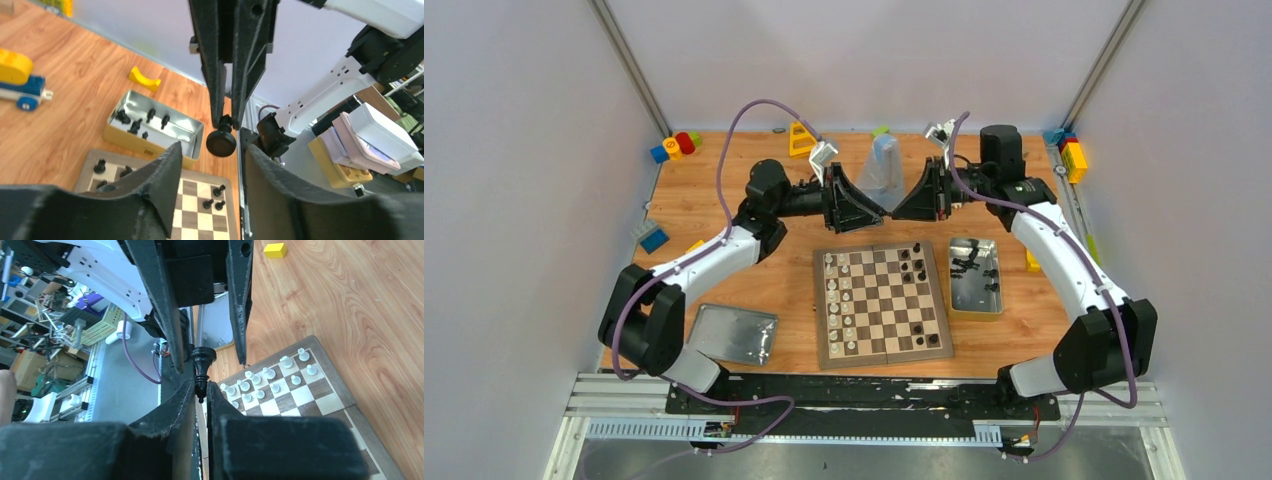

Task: Set up the chess pieces on the board
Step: Place the chess piece on the chessboard.

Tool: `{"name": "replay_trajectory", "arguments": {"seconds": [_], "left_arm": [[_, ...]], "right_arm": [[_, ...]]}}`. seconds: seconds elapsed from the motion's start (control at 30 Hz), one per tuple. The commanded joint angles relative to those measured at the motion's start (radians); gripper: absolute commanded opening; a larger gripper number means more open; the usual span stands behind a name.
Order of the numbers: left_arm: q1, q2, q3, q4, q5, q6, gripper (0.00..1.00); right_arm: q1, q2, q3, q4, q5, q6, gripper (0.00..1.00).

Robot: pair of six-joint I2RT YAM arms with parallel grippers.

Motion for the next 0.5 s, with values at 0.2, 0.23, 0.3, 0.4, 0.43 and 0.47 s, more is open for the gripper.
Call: {"name": "replay_trajectory", "arguments": {"seconds": [0.2, 0.23, 0.3, 0.4, 0.43, 0.47], "left_arm": [[0.008, -0.153, 0.163, -0.866, -0.168, 0.695, 0.92], [0.012, -0.161, 0.171, -0.944, -0.191, 0.756, 0.97], [0.020, -0.176, 0.194, -1.050, -0.279, 0.830, 0.99], [0.041, -0.192, 0.227, -1.161, -0.408, 0.880, 1.00], [0.047, -0.196, 0.230, -1.197, -0.423, 0.890, 1.00], [0.058, -0.204, 0.238, -1.212, -0.452, 0.896, 1.00]], "right_arm": [[0.001, -0.126, 0.044, -0.506, 0.310, -0.504, 0.00], [0.001, -0.140, 0.031, -0.532, 0.351, -0.527, 0.00], [0.002, -0.163, 0.009, -0.587, 0.432, -0.569, 0.00], [0.008, -0.184, -0.016, -0.666, 0.547, -0.633, 0.00], [0.012, -0.184, -0.019, -0.695, 0.587, -0.653, 0.00], [0.023, -0.180, -0.022, -0.730, 0.633, -0.668, 0.00]]}}
